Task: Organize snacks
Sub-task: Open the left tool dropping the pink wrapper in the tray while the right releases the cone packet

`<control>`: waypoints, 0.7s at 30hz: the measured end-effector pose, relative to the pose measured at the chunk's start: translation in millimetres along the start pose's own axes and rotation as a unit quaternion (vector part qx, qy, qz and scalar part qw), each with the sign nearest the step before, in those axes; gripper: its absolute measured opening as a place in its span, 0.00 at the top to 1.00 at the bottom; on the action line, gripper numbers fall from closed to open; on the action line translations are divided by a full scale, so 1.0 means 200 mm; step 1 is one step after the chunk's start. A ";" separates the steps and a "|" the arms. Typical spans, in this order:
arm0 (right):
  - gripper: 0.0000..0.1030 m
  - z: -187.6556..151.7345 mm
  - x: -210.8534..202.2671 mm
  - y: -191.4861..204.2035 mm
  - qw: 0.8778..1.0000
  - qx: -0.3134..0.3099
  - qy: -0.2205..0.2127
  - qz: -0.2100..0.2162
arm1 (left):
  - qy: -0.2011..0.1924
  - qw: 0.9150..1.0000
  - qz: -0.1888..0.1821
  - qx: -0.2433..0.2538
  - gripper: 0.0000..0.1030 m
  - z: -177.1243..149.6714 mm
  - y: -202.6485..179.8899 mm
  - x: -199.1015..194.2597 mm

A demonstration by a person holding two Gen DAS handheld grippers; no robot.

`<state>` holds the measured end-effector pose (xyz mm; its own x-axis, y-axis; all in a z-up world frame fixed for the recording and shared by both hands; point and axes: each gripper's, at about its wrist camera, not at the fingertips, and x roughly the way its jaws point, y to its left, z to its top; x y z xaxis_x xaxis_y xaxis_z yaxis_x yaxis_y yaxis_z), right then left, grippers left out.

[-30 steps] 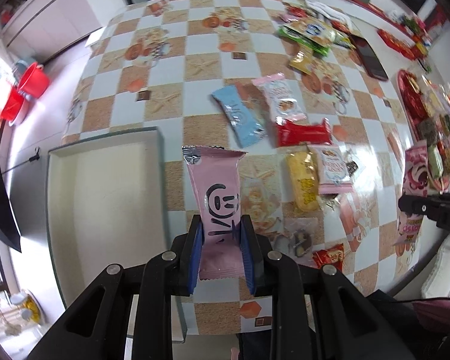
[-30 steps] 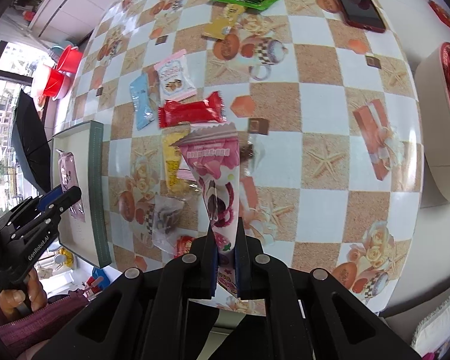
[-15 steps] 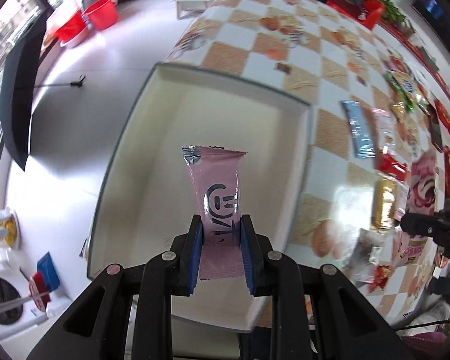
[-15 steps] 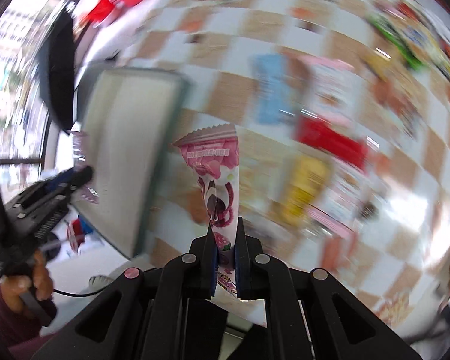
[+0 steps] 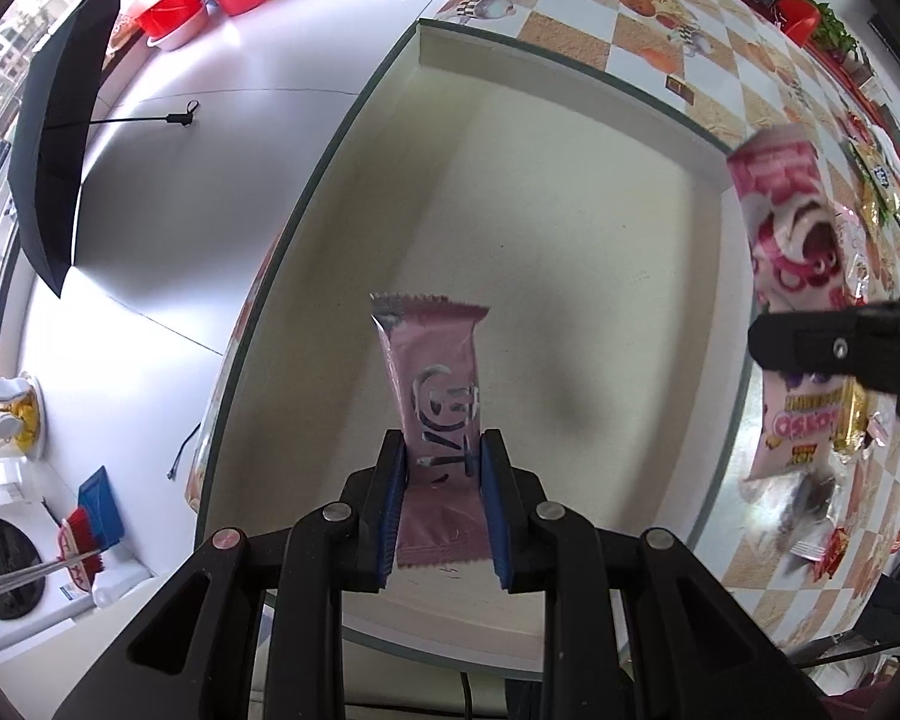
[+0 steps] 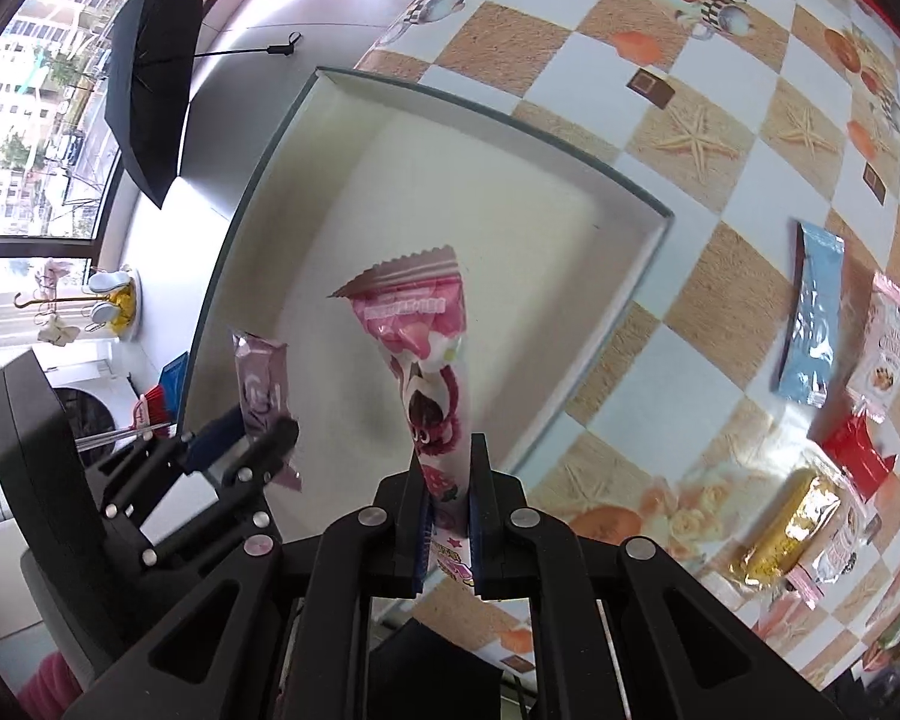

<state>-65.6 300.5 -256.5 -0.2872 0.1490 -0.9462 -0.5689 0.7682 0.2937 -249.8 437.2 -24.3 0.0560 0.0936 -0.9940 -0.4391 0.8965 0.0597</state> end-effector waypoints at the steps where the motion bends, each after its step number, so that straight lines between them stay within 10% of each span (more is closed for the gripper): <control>1: 0.91 0.01 0.01 -0.01 1.000 0.002 0.000 -0.001 | 0.000 1.000 0.001 0.004 0.62 0.00 -0.01 0.01; 4: 0.84 0.01 0.03 -0.03 1.000 0.007 0.000 -0.001 | -0.006 1.000 0.014 0.007 0.25 -0.01 -0.01 0.00; 6: 0.43 0.01 0.03 -0.06 1.000 0.016 -0.001 0.001 | -0.020 1.000 0.022 0.008 0.22 -0.02 -0.02 -0.03; 7: 0.06 0.00 0.03 -0.07 1.000 0.019 -0.007 -0.004 | -0.020 1.000 0.022 0.011 0.22 -0.02 -0.02 -0.03; 8: 0.00 -0.01 0.02 -0.09 1.000 0.021 -0.017 -0.011 | -0.019 0.999 0.021 0.018 0.22 -0.02 -0.03 -0.04; 21: 0.00 -0.65 -0.07 -0.84 0.985 0.156 0.007 -0.076 | -0.018 0.974 -0.069 0.213 0.22 -0.09 -0.65 -0.26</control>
<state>-66.3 87.5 -274.9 -0.2298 0.0107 -0.9732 -0.3422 0.9352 0.0911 -212.1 306.8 18.6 0.1225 -0.0321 -0.9920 -0.0138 0.9993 -0.0341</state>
